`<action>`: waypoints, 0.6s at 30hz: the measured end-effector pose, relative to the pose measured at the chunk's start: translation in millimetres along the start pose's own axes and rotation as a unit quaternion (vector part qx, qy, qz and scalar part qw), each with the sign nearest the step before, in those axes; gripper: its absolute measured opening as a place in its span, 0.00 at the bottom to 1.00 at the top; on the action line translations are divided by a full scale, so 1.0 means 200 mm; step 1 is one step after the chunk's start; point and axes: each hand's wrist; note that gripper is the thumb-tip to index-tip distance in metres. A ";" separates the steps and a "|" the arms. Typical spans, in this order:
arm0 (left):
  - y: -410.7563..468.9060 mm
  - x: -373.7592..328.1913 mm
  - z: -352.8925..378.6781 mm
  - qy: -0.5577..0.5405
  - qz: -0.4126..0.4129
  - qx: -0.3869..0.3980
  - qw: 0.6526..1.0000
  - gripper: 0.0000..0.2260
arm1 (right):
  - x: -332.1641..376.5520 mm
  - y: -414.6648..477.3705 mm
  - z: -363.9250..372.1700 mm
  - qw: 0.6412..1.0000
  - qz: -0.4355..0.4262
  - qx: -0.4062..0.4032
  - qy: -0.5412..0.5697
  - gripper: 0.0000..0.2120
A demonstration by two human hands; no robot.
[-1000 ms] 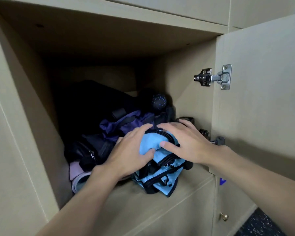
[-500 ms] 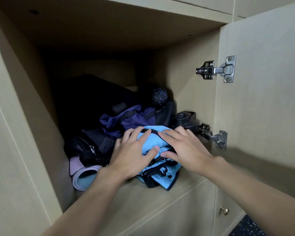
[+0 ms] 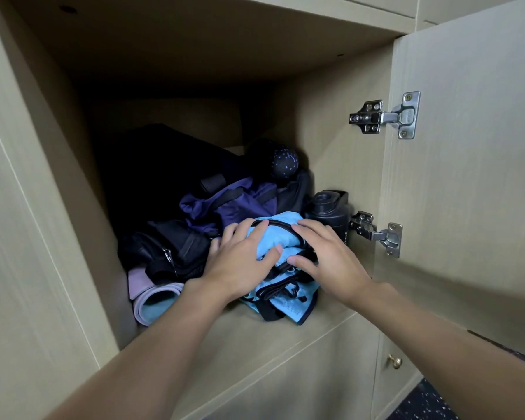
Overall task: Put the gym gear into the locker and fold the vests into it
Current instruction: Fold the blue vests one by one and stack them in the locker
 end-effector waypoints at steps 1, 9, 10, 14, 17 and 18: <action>0.00 -0.01 0.00 -0.001 -0.004 0.000 1.000 0.28 | 0.00 -0.01 0.00 1.000 0.004 -0.004 0.004 0.31; 0.03 -0.03 -0.02 0.032 -0.013 0.019 0.999 0.28 | 0.04 -0.01 0.04 0.998 0.050 -0.005 0.037 0.32; 0.03 -0.03 -0.03 0.033 -0.011 0.013 0.999 0.28 | 0.04 -0.01 0.02 0.998 0.047 -0.009 0.031 0.32; 0.01 -0.06 -0.06 0.021 -0.015 -0.004 1.000 0.28 | 0.06 -0.04 -0.02 0.999 0.041 -0.017 0.017 0.31; 0.00 -0.07 -0.08 0.017 -0.010 -0.015 1.000 0.28 | 0.07 -0.06 -0.05 0.999 0.038 -0.015 0.009 0.31; 0.00 -0.07 -0.09 0.016 -0.007 -0.017 1.000 0.28 | 0.08 -0.06 -0.06 0.999 0.038 -0.017 0.007 0.31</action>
Point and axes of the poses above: each hand's wrist, its own y-axis towards the middle knuckle, its own z-axis out of the palm, x = y × z, and after that the axes turned 1 degree about -x, right-handed
